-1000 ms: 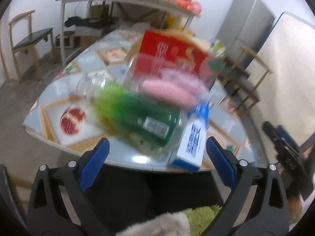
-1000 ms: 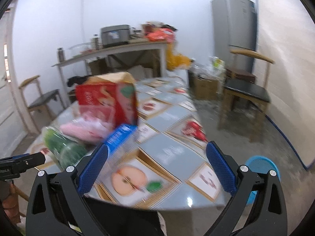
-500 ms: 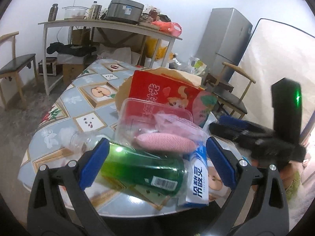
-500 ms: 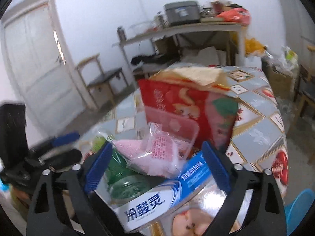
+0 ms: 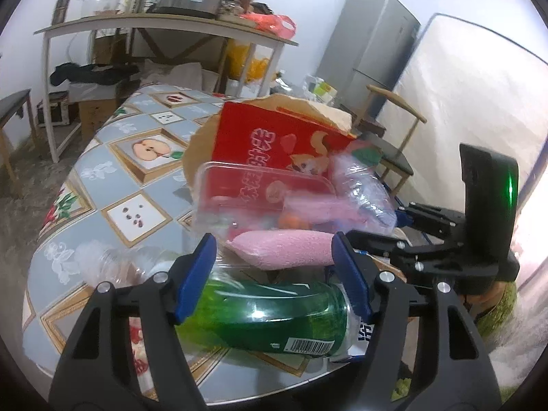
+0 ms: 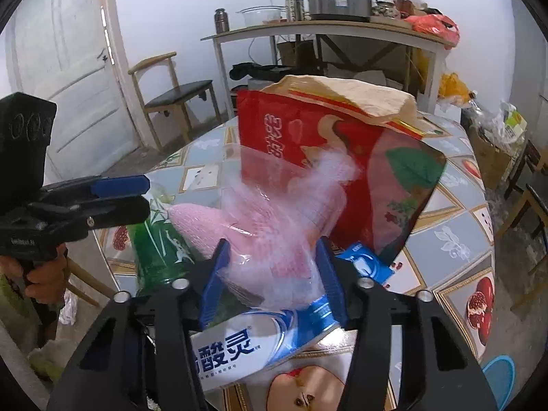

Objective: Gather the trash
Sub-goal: 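Grasp the clear plastic bag with the right tool while the left tool grasps the pink sponge, then carry the bag and sponge with both tools over the blue wastebasket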

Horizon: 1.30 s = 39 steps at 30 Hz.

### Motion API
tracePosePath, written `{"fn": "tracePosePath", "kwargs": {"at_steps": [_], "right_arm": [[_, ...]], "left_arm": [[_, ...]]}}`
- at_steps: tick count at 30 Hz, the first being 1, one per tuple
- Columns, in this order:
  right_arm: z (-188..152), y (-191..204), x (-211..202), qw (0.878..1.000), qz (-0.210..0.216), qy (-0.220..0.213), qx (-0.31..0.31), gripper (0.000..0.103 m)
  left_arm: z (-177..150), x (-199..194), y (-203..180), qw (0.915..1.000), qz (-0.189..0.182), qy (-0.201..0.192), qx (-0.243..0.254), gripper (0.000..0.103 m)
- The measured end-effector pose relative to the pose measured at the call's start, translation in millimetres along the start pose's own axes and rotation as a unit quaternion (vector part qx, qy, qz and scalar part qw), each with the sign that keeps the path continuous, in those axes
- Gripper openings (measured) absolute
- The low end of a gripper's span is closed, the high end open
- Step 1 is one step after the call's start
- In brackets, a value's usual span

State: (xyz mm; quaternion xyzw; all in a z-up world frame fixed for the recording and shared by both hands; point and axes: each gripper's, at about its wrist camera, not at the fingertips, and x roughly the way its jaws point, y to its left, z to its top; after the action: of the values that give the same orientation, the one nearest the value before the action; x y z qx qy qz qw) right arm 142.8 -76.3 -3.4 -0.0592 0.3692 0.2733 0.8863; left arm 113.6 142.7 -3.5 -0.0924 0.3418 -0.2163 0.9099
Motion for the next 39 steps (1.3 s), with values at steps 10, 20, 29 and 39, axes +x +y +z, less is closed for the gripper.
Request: {"fn": "tracePosePath", "kwargs": {"at_steps": [10, 20, 29, 39], "right_arm": [[1.7, -16.5, -4.0, 0.999, -0.011, -0.02, 0.036, 0.024], [-1.7, -56.1, -32.9, 0.991, 0.009, -0.072, 0.115, 0.023], [-14.8, -71.1, -34.1, 0.984, 0.027, -0.085, 0.154, 0.023], [-28.6, -88.2, -32.1, 0.977, 0.04, -0.093, 0.186, 0.023]], "left_arm": [[-1.3, 24.3, -35.7, 0.9929, 0.003, 0.047, 0.109, 0.068], [-4.1, 54.6, -90.8, 0.9556, 0.06, 0.089, 0.274, 0.078], [-2.5, 85.7, -114.3, 0.8998, 0.087, 0.169, 0.393, 0.061], [-0.1, 91.7, -129.1, 0.8354, 0.104, 0.204, 0.5, 0.032]]}}
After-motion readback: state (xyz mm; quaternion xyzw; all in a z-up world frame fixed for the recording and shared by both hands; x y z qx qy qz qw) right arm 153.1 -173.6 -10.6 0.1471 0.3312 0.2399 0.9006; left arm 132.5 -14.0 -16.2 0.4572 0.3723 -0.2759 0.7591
